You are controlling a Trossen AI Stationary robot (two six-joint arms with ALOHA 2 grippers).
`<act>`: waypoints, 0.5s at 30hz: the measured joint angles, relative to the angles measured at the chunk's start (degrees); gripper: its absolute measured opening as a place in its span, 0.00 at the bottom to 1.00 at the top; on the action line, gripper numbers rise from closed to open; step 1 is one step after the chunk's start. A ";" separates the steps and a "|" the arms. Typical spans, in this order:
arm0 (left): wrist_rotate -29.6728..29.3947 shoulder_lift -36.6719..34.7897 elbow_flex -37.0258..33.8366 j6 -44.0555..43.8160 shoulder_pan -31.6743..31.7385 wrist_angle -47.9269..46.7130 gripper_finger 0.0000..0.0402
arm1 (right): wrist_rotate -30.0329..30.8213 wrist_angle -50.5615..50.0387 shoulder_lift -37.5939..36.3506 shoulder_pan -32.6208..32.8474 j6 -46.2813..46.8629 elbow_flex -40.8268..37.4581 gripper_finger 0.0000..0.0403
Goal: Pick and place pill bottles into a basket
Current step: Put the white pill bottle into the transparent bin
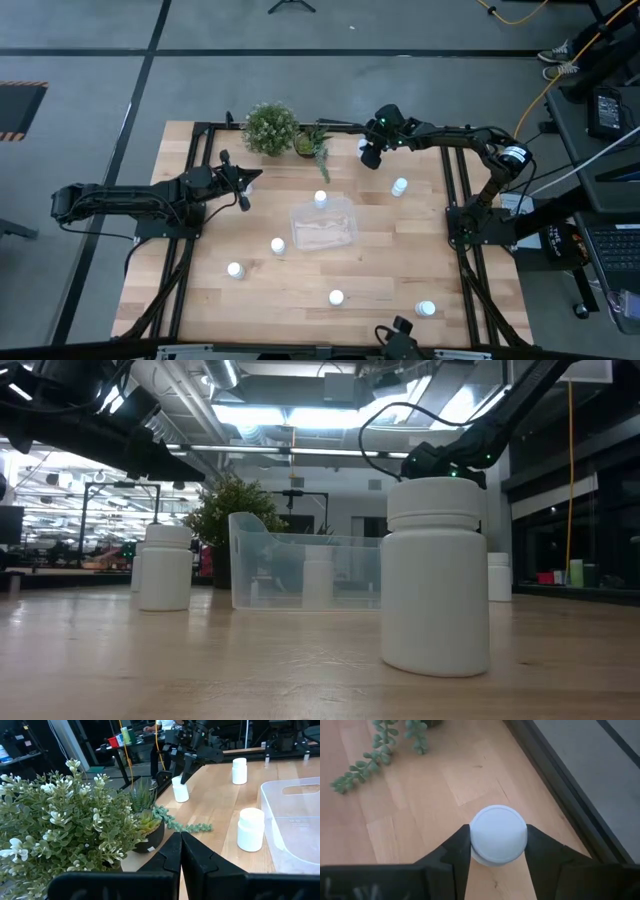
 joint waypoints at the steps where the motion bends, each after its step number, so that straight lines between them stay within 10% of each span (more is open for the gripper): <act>1: -0.01 -0.01 0.00 0.00 0.00 0.00 0.01 | -0.07 -0.04 0.00 0.04 0.07 0.00 0.38; 15: -0.09 -0.01 0.00 0.07 0.01 0.00 0.01 | -4.92 -3.71 -7.72 0.63 -1.23 -0.02 0.37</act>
